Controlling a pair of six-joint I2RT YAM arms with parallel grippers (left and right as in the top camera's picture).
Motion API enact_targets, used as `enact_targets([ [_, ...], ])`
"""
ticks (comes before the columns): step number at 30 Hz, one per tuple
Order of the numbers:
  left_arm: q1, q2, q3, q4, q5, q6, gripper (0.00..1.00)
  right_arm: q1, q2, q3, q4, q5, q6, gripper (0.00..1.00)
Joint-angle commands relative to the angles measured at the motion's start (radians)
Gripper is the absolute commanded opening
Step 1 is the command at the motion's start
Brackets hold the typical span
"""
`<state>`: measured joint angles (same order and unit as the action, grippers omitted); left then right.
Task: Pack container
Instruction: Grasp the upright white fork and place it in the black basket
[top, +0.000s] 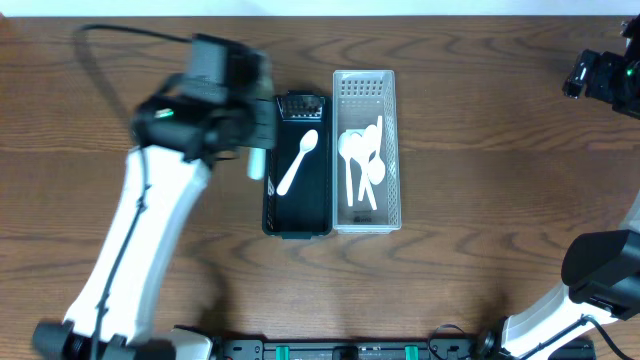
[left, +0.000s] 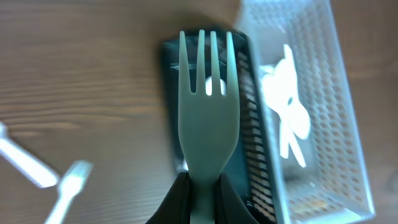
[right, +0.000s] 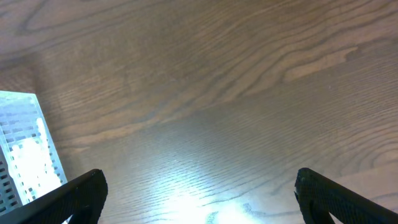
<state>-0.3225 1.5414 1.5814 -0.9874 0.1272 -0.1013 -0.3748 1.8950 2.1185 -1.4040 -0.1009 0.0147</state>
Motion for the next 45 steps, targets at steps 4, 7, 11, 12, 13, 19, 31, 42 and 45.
enact_targets([
  [4, -0.08, 0.185, -0.005, 0.018, -0.008, -0.069, 0.06, -0.003, 0.003, 0.001, -0.003, -0.004, 0.006, 0.99],
  [7, -0.088, 0.284, -0.005, 0.035, -0.007, -0.07, 0.06, -0.003, 0.003, 0.0, -0.006, -0.005, 0.006, 0.99],
  [11, -0.089, 0.397, -0.005, 0.035, -0.006, -0.069, 0.06, -0.004, 0.003, 0.0, -0.014, -0.005, 0.006, 0.99],
  [12, -0.089, 0.422, -0.005, 0.035, -0.006, -0.069, 0.06, -0.004, 0.003, 0.0, -0.014, -0.005, 0.006, 0.99],
  [13, -0.089, 0.441, -0.005, 0.036, -0.007, -0.069, 0.05, -0.004, 0.003, 0.0, -0.015, -0.005, 0.006, 0.99],
  [19, -0.089, 0.518, -0.005, 0.036, -0.008, -0.063, 0.11, -0.003, 0.003, 0.0, -0.014, -0.005, 0.006, 0.99],
  [31, -0.089, 0.354, 0.156, -0.06, -0.111, 0.122, 0.71, -0.004, 0.003, 0.0, -0.013, -0.005, 0.005, 0.99],
  [42, 0.226, 0.056, 0.251, -0.115, -0.401, -0.118, 0.98, -0.003, 0.003, 0.0, -0.014, -0.005, -0.013, 0.99],
  [45, 0.404, 0.073, 0.239, -0.142, -0.314, -0.256, 0.98, -0.003, 0.003, 0.0, -0.014, -0.005, -0.013, 0.99],
])
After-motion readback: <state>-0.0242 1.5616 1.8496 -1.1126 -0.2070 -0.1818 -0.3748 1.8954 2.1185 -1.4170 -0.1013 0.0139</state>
